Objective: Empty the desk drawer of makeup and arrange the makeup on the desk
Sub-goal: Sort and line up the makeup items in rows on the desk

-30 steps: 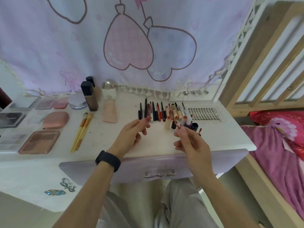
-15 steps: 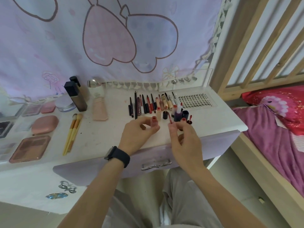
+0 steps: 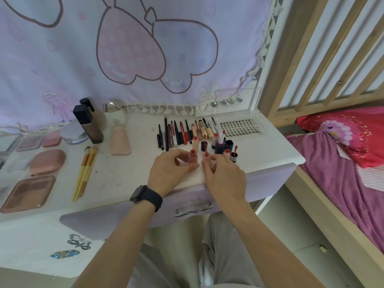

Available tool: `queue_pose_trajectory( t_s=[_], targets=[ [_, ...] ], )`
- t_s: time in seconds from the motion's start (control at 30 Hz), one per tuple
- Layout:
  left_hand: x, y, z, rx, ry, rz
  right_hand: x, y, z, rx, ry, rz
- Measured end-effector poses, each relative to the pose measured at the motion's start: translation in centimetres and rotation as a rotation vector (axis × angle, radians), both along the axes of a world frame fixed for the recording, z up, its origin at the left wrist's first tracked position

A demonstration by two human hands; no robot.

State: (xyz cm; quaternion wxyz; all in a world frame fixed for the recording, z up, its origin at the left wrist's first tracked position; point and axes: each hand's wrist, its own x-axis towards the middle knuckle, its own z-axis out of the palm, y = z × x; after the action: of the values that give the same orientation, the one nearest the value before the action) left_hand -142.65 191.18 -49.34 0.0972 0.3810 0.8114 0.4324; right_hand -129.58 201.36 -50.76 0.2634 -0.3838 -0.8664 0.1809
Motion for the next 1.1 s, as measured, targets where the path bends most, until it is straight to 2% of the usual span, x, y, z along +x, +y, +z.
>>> queue_pose_trajectory(
  t_s=[0.17,0.63,0.83,1.1],
  targets=[
    [-0.1,0.3,-0.1,-0.01,0.01,0.022,-0.4,0.2,-0.2,-0.057,-0.027,-0.021],
    [-0.1,1.1,-0.5,-0.011,0.09,0.019,-0.7,0.3,-0.1,-0.02,-0.082,-0.016],
    [0.0,0.6,-0.6,0.032,0.142,0.012,0.4,0.2,-0.3,-0.008,-0.028,0.044],
    [0.1,1.1,-0.6,-0.027,0.176,0.01,-0.5,0.7,0.0,-0.035,-0.066,0.022]
  ],
)
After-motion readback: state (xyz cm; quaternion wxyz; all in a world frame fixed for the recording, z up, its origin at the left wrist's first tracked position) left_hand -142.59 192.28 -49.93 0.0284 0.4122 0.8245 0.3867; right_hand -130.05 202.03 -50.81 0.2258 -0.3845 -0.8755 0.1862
